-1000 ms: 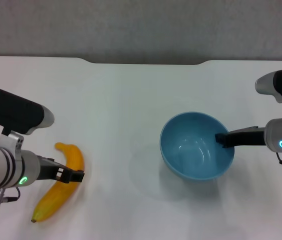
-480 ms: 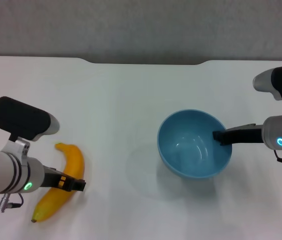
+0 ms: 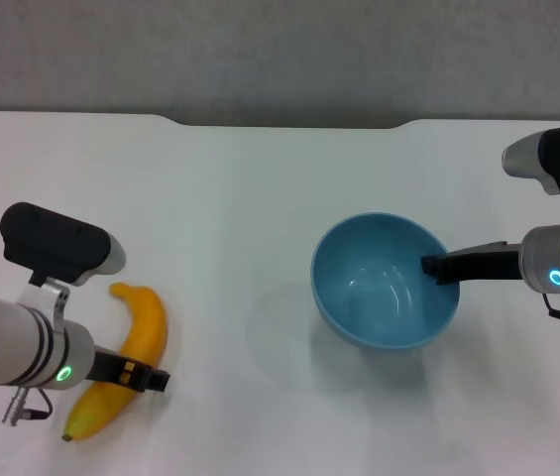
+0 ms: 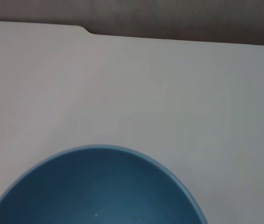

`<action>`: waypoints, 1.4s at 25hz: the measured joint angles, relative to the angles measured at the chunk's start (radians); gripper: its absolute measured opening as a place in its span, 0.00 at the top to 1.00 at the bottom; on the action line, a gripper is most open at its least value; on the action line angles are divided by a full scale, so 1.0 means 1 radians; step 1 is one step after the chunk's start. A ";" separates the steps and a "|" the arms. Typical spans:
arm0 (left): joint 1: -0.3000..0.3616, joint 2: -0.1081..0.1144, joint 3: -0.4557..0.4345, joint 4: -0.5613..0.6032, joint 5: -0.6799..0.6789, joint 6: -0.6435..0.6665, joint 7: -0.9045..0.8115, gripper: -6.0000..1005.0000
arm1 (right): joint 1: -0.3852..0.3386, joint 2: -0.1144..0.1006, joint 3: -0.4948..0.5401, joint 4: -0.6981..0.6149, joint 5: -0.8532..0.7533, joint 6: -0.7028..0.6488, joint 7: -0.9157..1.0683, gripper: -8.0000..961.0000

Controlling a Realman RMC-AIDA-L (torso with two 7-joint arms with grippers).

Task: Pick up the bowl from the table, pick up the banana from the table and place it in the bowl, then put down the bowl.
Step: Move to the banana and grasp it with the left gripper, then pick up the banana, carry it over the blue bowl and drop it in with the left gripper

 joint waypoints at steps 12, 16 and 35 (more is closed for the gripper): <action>-0.003 0.002 -0.010 0.000 -0.017 0.018 0.000 0.43 | 0.000 0.000 -0.004 0.007 0.000 -0.001 0.000 0.96; -0.001 0.002 -0.010 -0.001 -0.023 0.024 0.002 0.51 | 0.000 0.000 -0.004 0.007 0.000 0.000 0.000 0.96; 0.011 0.002 -0.063 -0.381 -0.228 0.043 0.126 0.51 | 0.143 0.003 -0.006 0.128 0.002 0.023 0.034 0.96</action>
